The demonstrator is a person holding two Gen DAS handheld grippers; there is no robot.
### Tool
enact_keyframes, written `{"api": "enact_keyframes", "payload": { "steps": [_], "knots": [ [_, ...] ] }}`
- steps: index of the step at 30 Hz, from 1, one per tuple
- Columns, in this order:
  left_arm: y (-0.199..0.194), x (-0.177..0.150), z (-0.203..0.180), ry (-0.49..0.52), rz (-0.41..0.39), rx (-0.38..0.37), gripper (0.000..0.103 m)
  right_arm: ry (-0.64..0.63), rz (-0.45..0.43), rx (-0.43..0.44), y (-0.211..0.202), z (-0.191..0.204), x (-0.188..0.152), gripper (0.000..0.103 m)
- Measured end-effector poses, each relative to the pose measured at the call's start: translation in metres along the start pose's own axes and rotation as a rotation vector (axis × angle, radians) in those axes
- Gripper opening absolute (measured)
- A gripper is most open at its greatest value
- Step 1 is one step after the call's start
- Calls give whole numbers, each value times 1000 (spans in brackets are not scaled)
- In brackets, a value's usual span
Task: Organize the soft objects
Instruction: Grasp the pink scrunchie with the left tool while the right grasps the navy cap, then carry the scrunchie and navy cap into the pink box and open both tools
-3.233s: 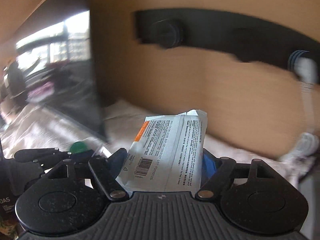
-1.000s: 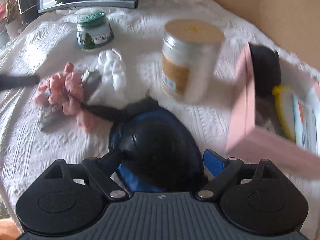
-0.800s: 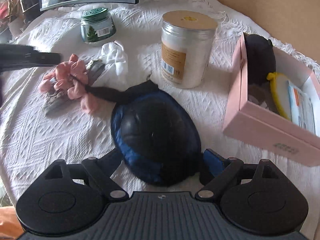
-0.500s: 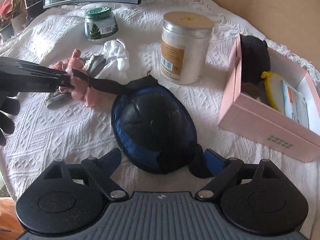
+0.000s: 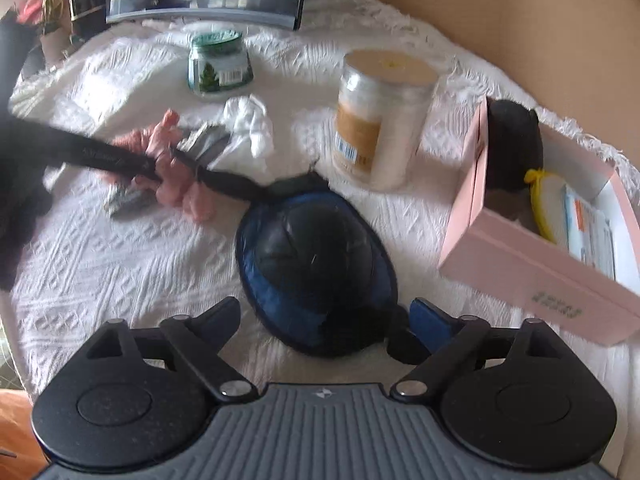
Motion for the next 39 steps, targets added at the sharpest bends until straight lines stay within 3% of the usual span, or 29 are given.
{"api": "enact_keyframes", "payload": {
  "steps": [10,14,16,20,23,31,32,34,39],
  "knots": [
    [-71,2,35,-110,-139,-19,14,146,33,99,35,-6,16,95],
    [-80,0,44,-141,-151,-5,14,95,-3,222,25,9,24,95],
    [-82,-3,46,-155,-150,-10,14,75,-27,226,17,14,28,95],
    [-79,-11,40,-147,-115,-37,14,40,-40,101,24,18,37,95],
    [-73,-20,32,-117,-66,-64,14,20,-4,65,45,19,42,95],
    [-54,-34,6,-44,32,-127,14,34,33,119,60,8,47,92],
    [-52,-35,3,-33,38,-133,14,26,31,120,56,11,46,91],
    [-48,-35,-5,-10,52,-148,14,16,30,125,48,16,47,80],
    [-38,-36,-23,43,89,-191,14,27,-8,126,14,16,46,80]
  ]
}}
Point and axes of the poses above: each gripper's, at about its wrist camera, not at the fingertips, and y roughly the way its jaws point, z to its left, x to its top, the point moved 1 cm from there along y, roughly the way its jaws point, and after that the axes turned 13 degrees about -y, right-handed, at the moved point
